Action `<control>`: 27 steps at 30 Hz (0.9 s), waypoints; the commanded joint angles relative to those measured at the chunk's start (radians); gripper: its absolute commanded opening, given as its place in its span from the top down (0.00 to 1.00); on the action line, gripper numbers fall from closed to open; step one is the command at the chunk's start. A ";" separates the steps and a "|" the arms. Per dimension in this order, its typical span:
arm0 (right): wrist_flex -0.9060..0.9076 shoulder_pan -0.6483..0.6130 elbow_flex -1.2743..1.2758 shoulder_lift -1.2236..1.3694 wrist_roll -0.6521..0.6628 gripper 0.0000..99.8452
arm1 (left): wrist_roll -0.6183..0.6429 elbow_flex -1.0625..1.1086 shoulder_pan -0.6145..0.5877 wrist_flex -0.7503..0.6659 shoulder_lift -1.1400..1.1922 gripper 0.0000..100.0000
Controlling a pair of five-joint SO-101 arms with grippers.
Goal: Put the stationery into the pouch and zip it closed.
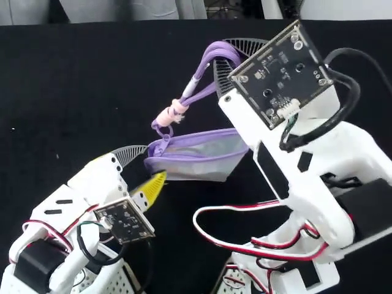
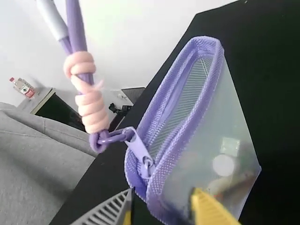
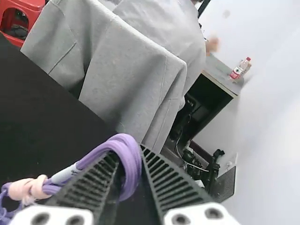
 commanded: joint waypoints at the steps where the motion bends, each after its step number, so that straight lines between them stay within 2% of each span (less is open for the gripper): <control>1: 0.026 -0.014 0.031 -0.024 0.034 0.99 | 0.017 -0.051 0.004 -0.012 -0.006 0.75; 15: 0.031 -0.021 0.070 -0.068 0.057 0.99 | -0.017 -0.077 -0.048 -0.018 -0.005 0.75; 18: 0.031 -0.092 0.153 -0.136 0.117 0.99 | -0.083 -0.028 -0.045 -0.054 -0.005 0.75; 22: 0.025 -0.173 0.291 -0.246 0.195 0.99 | -0.089 0.054 -0.044 -0.130 -0.005 0.75; 27: 0.011 -0.193 0.349 -0.309 0.221 0.99 | -0.091 0.087 -0.001 -0.132 -0.005 0.75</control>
